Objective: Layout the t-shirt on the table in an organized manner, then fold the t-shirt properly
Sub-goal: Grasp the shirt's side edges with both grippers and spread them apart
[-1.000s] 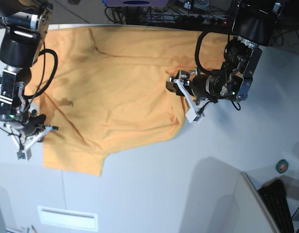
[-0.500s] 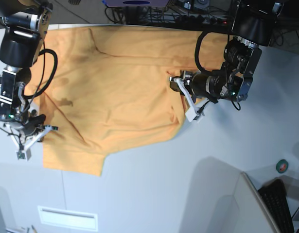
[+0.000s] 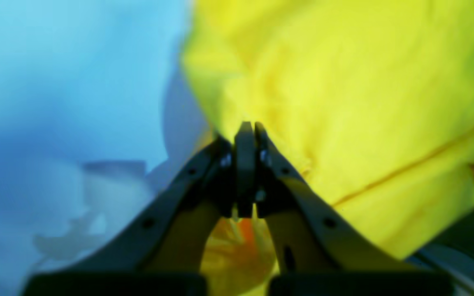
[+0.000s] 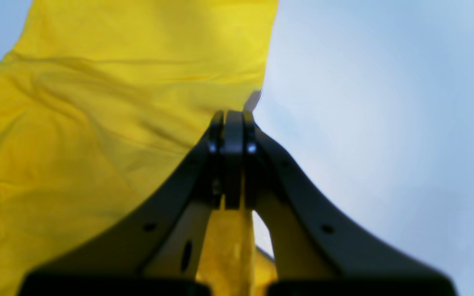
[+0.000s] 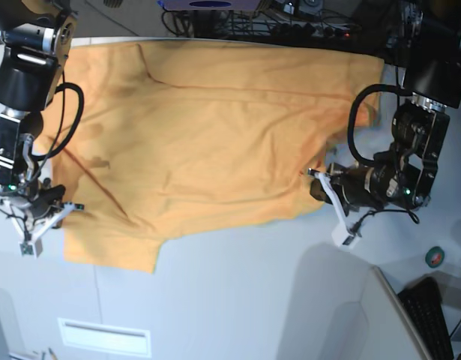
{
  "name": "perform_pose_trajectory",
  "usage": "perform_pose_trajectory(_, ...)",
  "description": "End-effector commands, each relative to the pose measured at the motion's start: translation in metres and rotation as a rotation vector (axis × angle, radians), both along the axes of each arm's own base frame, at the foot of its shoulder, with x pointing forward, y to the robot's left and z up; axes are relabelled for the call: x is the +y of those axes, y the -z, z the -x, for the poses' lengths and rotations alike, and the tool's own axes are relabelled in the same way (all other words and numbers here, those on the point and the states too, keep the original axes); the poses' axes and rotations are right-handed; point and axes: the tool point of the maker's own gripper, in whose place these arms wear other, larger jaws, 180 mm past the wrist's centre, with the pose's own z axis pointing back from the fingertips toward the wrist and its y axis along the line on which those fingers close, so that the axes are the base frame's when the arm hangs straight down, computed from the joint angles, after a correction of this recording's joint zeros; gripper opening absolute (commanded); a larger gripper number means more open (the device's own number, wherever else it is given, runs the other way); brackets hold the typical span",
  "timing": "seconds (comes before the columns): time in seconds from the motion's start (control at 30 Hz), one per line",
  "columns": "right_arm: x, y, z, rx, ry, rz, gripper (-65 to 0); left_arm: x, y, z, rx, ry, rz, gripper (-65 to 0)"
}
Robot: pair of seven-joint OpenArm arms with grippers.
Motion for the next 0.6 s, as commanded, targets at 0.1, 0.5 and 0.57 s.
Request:
perform_pose_trajectory(0.1, -0.013, -0.034, -0.028, -0.096, 0.008, 0.022, -65.0, 0.018, -0.024, -0.034, -0.062, 0.023, -0.068, -65.0)
perform_pose_trajectory(0.5, -0.024, -0.037, -0.041, -0.112, 0.022, 0.020, -65.0, 0.033, -0.012, -0.069, -0.085, 0.221, -0.478, -65.0)
perform_pose_trajectory(0.57, -0.027, -0.038, -0.043, -0.143, 0.023, 0.022, -65.0, 0.042, -0.016, -0.076, -0.116, 0.240, -0.574, -65.0)
